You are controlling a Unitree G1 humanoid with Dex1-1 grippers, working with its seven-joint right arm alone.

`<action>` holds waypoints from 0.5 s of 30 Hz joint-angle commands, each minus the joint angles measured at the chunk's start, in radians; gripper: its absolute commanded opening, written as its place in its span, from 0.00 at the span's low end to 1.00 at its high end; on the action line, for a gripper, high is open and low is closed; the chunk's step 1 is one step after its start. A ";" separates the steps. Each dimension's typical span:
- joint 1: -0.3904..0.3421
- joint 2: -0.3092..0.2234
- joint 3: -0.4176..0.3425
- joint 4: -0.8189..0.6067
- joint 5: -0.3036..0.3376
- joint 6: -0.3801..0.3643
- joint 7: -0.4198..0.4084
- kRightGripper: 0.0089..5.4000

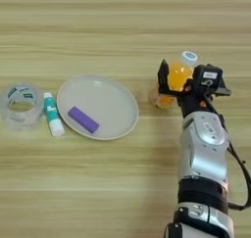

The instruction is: Move the objects on the table

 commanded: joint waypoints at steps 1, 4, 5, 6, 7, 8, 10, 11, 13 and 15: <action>-0.084 -0.069 0.000 -0.002 0.000 -0.026 0.004 0.99; -0.090 -0.073 0.008 0.029 0.000 -0.030 0.013 0.99; -0.092 -0.074 0.009 0.036 0.000 -0.031 0.015 0.99; -0.094 -0.074 0.012 0.041 0.000 -0.033 0.018 0.99; -0.097 -0.075 0.014 0.047 0.000 -0.034 0.021 0.99; -0.100 -0.076 0.015 0.055 0.001 -0.035 0.024 0.99; -0.107 -0.080 0.016 0.071 0.003 -0.035 0.029 0.99; -0.109 -0.081 0.016 0.076 0.004 -0.035 0.031 0.99; -0.111 -0.080 0.019 0.080 0.005 -0.036 0.035 0.99; -0.116 -0.079 0.022 0.091 0.004 -0.039 0.040 0.99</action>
